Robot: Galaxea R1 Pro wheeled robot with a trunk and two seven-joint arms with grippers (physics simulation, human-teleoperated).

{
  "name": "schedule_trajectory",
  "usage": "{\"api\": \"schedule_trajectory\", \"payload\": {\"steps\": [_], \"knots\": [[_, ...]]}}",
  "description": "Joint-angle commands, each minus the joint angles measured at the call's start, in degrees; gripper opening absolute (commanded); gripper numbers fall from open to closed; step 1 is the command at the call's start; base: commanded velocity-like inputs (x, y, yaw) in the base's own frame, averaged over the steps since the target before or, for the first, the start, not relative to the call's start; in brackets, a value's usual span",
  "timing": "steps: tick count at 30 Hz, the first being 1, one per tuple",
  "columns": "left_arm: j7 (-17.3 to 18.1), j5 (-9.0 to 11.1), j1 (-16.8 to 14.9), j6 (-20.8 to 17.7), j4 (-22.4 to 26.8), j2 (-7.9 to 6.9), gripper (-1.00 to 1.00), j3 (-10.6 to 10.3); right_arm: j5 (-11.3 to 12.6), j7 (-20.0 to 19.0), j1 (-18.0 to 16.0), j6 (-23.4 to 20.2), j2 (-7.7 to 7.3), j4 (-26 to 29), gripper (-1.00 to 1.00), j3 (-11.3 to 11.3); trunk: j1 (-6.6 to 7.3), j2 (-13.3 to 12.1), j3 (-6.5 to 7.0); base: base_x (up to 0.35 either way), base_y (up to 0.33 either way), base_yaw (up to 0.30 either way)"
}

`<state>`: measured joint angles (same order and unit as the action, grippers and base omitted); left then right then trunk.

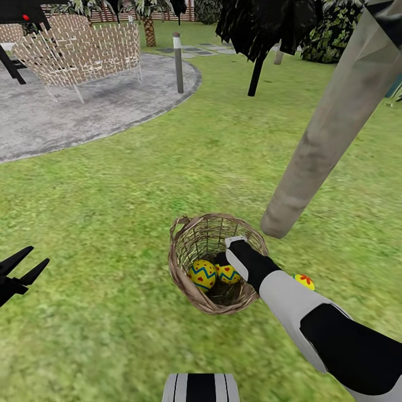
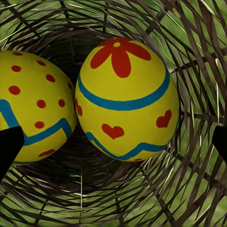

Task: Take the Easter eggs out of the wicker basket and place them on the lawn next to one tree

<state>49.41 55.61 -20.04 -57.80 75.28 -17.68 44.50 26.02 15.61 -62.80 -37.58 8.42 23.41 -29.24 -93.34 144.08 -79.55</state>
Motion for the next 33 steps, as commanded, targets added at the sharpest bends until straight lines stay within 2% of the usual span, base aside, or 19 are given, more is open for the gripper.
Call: {"api": "schedule_trajectory", "payload": {"steps": [1, 10, 14, 19, 33], "knots": [[0.2, -0.2, -0.1, -0.2, 0.0, -0.01, 1.00, 0.1, 0.7, 0.4, 0.0, -0.3, -0.06, 0.1, 1.00, -0.4, 0.01, 0.0, -0.04, 0.000, 0.000, 0.000], [0.2, -0.2, -0.1, -0.2, 0.0, -0.08, 1.00, 0.1, 1.3, 0.5, 0.0, -0.8, 0.01, 0.0, 1.00, -0.4, 0.01, 0.0, -0.04, 0.130, -0.025, 0.000], [0.2, -0.2, -0.1, -0.2, 0.0, -0.11, 1.00, 0.1, 1.3, 0.5, 0.0, -2.7, -0.03, 0.0, 1.00, -0.3, 0.01, 0.0, -0.04, 0.076, -0.007, 0.000], [0.2, -0.2, -0.1, -0.2, 0.0, -0.08, 1.00, 0.1, 1.2, 0.3, 0.0, -3.2, -0.07, 0.1, 1.00, -0.2, 0.01, 0.0, -0.04, 0.196, -0.001, 0.000], [0.2, -0.2, -0.1, -0.2, 0.0, -0.06, 1.00, 0.1, 1.3, 0.3, 0.0, -3.4, -0.16, 0.1, 1.00, -0.2, 0.01, 0.0, -1.00, 0.008, 0.000, 0.000]]}}
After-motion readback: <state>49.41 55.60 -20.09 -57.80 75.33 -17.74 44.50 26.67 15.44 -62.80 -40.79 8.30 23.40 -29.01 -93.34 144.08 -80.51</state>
